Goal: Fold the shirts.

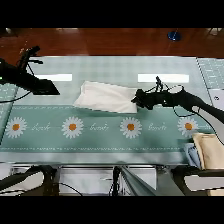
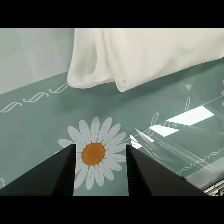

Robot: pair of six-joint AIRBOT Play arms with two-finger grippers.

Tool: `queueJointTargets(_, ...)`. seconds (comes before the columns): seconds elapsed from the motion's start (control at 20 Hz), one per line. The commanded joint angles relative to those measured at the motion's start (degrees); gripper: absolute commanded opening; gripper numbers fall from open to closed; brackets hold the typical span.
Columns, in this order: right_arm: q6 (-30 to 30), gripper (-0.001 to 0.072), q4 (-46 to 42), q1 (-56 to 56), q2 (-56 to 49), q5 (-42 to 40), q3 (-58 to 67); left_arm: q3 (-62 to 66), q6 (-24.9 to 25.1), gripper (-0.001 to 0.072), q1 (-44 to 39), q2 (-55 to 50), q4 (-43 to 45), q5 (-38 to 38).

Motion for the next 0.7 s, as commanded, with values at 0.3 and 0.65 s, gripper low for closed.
queueJointTargets(0.3, 13.44, 0.0019, -24.26, -13.14, 24.79, 28.98, 14.78, 0.00, 0.04, 0.0394, -0.13, -0.04, 0.02, -0.55)
queueJointTargets(0.65, 25.11, 0.0019, -39.04, -36.72, 44.04, 55.91, 22.34, 0.00, 0.13, 0.0394, -0.13, -0.04, 0.02, -0.52)
